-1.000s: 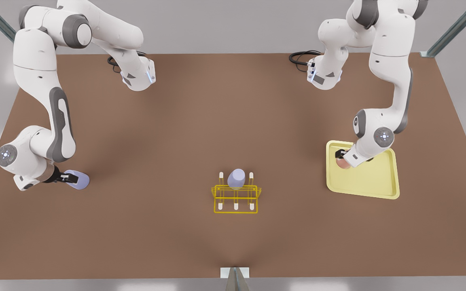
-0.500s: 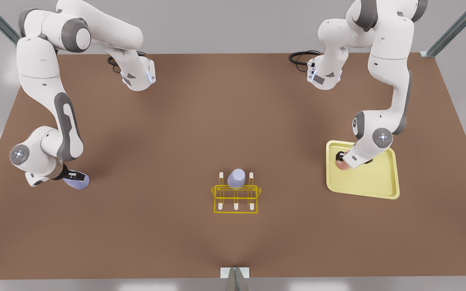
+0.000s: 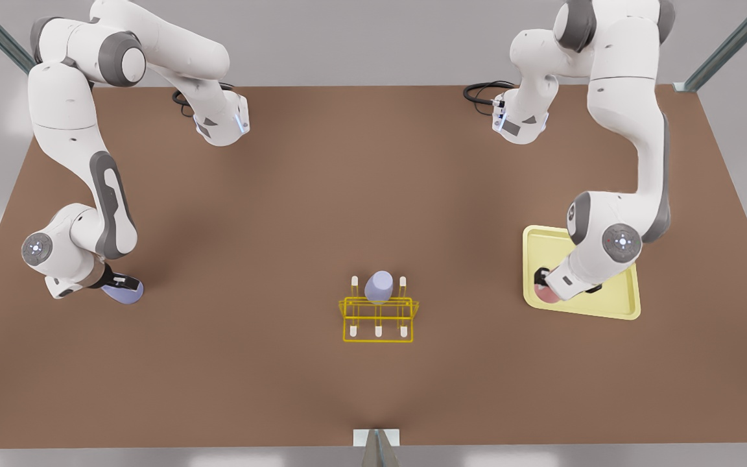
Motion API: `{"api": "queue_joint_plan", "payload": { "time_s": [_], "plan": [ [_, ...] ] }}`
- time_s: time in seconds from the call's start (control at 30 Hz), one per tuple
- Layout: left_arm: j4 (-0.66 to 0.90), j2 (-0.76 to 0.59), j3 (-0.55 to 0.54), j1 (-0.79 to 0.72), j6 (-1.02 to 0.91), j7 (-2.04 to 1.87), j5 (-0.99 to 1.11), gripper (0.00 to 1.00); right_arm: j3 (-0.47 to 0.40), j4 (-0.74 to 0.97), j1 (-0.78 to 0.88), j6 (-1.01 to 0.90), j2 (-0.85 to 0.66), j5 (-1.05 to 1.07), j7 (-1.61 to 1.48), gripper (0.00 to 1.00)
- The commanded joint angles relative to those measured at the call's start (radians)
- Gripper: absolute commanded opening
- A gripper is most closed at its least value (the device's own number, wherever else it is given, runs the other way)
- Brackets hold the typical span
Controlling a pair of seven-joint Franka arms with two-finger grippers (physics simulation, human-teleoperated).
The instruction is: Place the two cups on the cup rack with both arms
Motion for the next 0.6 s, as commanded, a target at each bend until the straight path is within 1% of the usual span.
{"api": "queue_joint_plan", "payload": {
  "time_s": [0.0,0.03,0.1,0.13,0.17,0.27,0.3,0.37,0.57],
  "plan": [
    [0.138,0.07,-0.039,-0.002,-0.285,-0.331,-0.002,0.83,0.0,-0.003,-0.001,-0.001,0.002,0.002,-0.006,1.0],
    [0.239,0.142,-0.074,-0.008,-0.291,-0.412,0.002,0.83,0.0,-0.003,-0.001,-0.001,0.002,0.002,-0.006,1.0],
    [0.385,0.222,-0.127,-0.009,-0.293,-0.523,0.002,0.83,0.0,-0.003,-0.001,-0.003,-0.001,0.002,-0.007,1.0],
    [0.417,0.234,-0.127,-0.031,-0.293,-0.544,0.001,0.83,0.0,-0.003,-0.001,-0.003,-0.001,0.002,-0.006,1.0],
    [0.491,0.266,-0.127,-0.055,-0.293,-0.613,-0.013,0.83,0.0,-0.003,-0.001,-0.004,-0.001,0.002,-0.006,0.99],
    [0.659,0.377,-0.119,-0.142,-0.297,-0.748,-0.033,0.83,0.0,-0.002,-0.001,-0.007,-0.004,0.002,-0.003,0.9],
    [0.727,0.435,-0.116,-0.172,-0.294,-0.826,-0.033,0.83,0.001,0.0,0.001,-0.009,-0.004,0.002,-0.003,0.89],
    [0.759,0.453,-0.119,-0.186,-0.276,-0.926,-0.057,0.83,0.003,0.0,0.001,-0.012,-0.007,0.002,0.0,0.85],
    [0.848,0.447,-0.119,-0.196,-0.254,-1.09,-0.113,0.83,0.005,0.007,0.001,-0.044,-0.023,0.002,-0.001,0.85]
  ]
}}
